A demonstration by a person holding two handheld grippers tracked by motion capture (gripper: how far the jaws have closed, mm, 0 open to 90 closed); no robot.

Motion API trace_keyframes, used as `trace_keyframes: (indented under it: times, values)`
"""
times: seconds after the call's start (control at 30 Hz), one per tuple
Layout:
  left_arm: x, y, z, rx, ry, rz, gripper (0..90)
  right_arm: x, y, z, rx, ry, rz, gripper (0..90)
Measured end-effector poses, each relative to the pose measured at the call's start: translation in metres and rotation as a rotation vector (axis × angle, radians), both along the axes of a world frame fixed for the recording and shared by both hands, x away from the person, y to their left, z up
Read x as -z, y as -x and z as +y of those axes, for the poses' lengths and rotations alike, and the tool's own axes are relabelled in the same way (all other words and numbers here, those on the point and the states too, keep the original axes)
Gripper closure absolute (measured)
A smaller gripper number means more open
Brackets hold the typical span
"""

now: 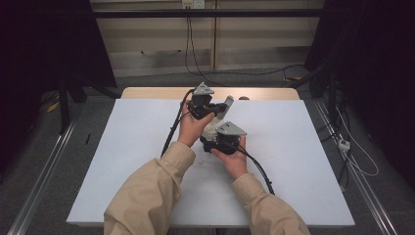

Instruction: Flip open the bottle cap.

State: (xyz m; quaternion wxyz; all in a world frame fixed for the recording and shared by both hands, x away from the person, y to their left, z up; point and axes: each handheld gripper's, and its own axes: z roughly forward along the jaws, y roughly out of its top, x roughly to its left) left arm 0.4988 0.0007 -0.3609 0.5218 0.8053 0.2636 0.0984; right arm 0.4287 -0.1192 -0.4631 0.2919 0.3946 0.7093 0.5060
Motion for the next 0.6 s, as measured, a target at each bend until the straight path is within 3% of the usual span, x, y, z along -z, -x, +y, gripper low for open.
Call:
trace_keyframes:
  times: [0.6]
  values:
    - [0.0054,-0.0029,-0.0038,0.007,-0.003,0.005,89.3,0.0,0.0001,0.0,0.0,0.0,0.001,18.6]
